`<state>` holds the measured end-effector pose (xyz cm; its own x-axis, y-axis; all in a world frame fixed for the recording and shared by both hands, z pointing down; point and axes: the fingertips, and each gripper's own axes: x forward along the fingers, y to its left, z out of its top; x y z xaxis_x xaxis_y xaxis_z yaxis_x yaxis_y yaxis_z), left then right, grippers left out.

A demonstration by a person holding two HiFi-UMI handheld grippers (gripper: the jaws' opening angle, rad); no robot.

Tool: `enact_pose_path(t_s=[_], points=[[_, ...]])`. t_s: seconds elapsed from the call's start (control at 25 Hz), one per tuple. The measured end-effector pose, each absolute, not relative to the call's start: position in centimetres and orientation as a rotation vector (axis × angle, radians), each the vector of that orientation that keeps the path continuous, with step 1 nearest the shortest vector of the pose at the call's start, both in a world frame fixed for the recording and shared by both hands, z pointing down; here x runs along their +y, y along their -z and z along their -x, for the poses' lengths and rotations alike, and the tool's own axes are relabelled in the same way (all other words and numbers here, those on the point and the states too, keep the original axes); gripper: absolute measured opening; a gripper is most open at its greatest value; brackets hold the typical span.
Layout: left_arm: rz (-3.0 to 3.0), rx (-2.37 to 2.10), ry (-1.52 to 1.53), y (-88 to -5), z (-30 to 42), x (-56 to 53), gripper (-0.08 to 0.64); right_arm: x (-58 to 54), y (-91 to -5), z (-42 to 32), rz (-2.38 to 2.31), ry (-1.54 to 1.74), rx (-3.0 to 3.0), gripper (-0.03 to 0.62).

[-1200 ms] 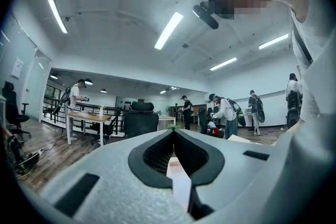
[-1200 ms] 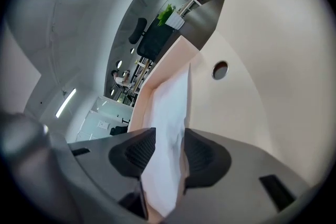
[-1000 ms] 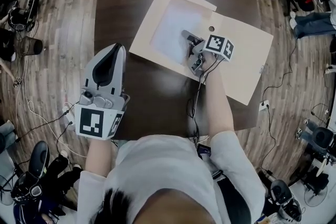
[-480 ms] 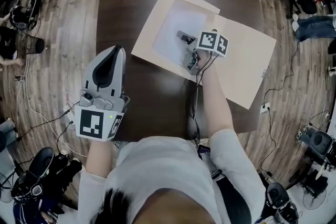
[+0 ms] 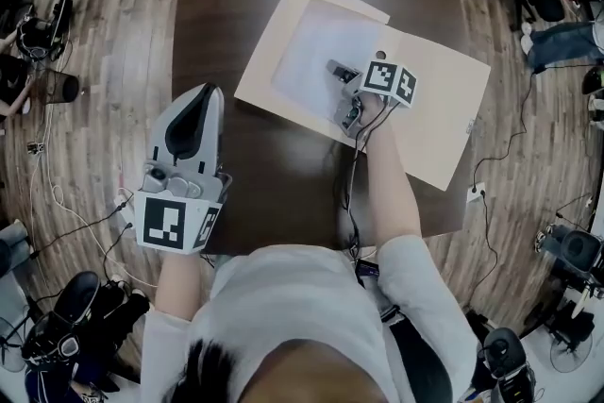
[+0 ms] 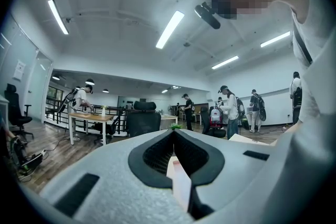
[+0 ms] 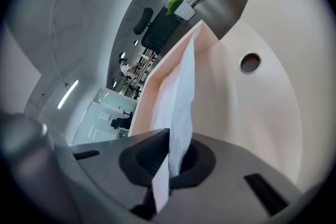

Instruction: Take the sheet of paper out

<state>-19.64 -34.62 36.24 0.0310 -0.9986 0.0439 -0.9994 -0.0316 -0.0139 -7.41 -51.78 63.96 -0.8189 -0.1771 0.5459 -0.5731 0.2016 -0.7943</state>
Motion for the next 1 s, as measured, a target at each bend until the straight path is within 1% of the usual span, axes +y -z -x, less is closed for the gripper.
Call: enact_pose_path(t_s=[0.64,1.0], points=[[-2.344,-2.117,-0.045,-34.7,16.3,-33.8,0.009,-51.3,-62.4,-1.2,-0.915,-1.663,-2.130,0.014],[-2.406,-2.072,-0.011,-33.7,15.0,-33.3,0.009,-51.0,-60.1,-5.1,-1.038,-1.602,-2.176,0.014]])
